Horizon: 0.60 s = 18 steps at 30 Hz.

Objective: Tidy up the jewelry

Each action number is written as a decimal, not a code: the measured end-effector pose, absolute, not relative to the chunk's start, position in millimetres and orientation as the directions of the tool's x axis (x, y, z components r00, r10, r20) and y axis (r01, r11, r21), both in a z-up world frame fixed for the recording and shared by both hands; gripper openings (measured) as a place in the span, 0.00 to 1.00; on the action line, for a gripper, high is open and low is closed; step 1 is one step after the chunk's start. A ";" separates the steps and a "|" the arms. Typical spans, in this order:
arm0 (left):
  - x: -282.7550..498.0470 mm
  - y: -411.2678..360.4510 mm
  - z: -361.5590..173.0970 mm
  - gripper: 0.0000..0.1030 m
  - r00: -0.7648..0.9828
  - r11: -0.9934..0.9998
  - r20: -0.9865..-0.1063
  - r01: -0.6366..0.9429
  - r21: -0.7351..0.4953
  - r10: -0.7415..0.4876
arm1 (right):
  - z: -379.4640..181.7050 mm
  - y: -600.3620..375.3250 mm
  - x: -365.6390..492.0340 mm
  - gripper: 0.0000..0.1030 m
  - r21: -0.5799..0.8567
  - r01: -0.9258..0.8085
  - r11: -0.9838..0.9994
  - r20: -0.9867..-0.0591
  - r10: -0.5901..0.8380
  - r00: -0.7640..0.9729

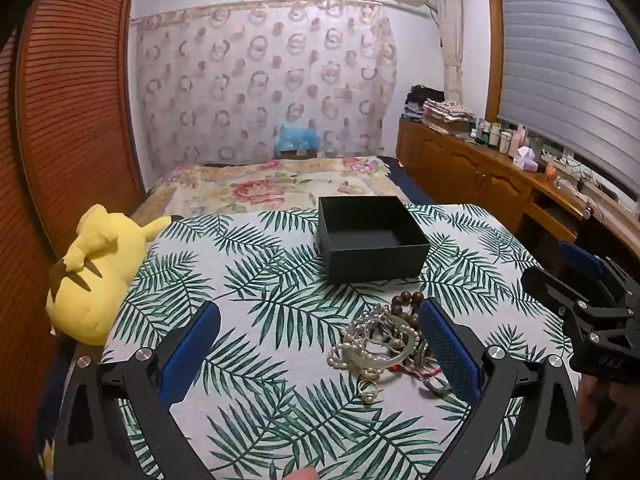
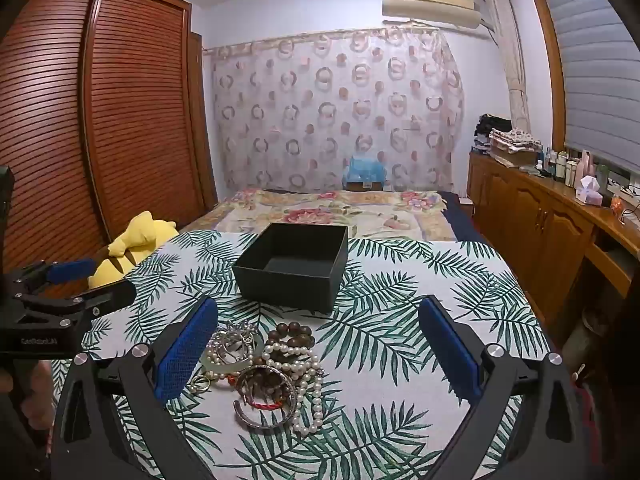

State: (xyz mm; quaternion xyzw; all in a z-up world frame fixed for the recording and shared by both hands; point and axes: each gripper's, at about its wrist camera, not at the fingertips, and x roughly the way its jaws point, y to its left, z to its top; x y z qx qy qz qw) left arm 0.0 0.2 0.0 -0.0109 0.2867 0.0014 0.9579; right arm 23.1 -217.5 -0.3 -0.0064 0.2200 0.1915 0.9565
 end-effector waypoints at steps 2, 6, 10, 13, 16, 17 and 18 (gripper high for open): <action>0.2 0.0 -0.1 0.93 0.834 1.000 -0.552 -0.009 -0.021 -0.004 | -0.4 -217.2 23.3 0.98 0.069 -0.369 0.927 -0.427 0.362 0.828; -0.1 -1.2 0.2 0.93 0.835 1.000 -0.551 -0.005 -0.018 -0.006 | -0.3 -216.1 23.4 0.98 0.069 -0.369 0.927 -0.428 0.362 0.828; -0.6 -2.3 0.9 0.93 0.838 1.000 -0.546 -0.003 -0.017 -0.007 | -0.2 -217.7 23.5 0.98 0.075 -0.371 0.926 -0.426 0.366 0.827; -0.2 1.0 0.4 0.93 0.837 1.000 -0.547 -0.011 -0.023 -0.004 | -0.5 -217.7 23.5 0.98 0.075 -0.371 0.926 -0.426 0.366 0.827; 2.1 0.1 1.8 0.93 0.837 1.000 -0.547 -0.011 -0.024 -0.003 | -0.2 -218.0 23.5 0.98 0.076 -0.370 0.926 -0.425 0.365 0.828; 1.8 1.0 3.1 0.93 0.837 1.000 -0.547 -0.011 -0.023 -0.004 | -0.2 -218.0 23.5 0.98 0.076 -0.369 0.926 -0.426 0.365 0.828; 2.0 1.0 3.2 0.93 0.837 1.000 -0.547 -0.011 -0.023 -0.003 | -0.2 -218.1 23.4 0.98 0.076 -0.370 0.926 -0.425 0.366 0.828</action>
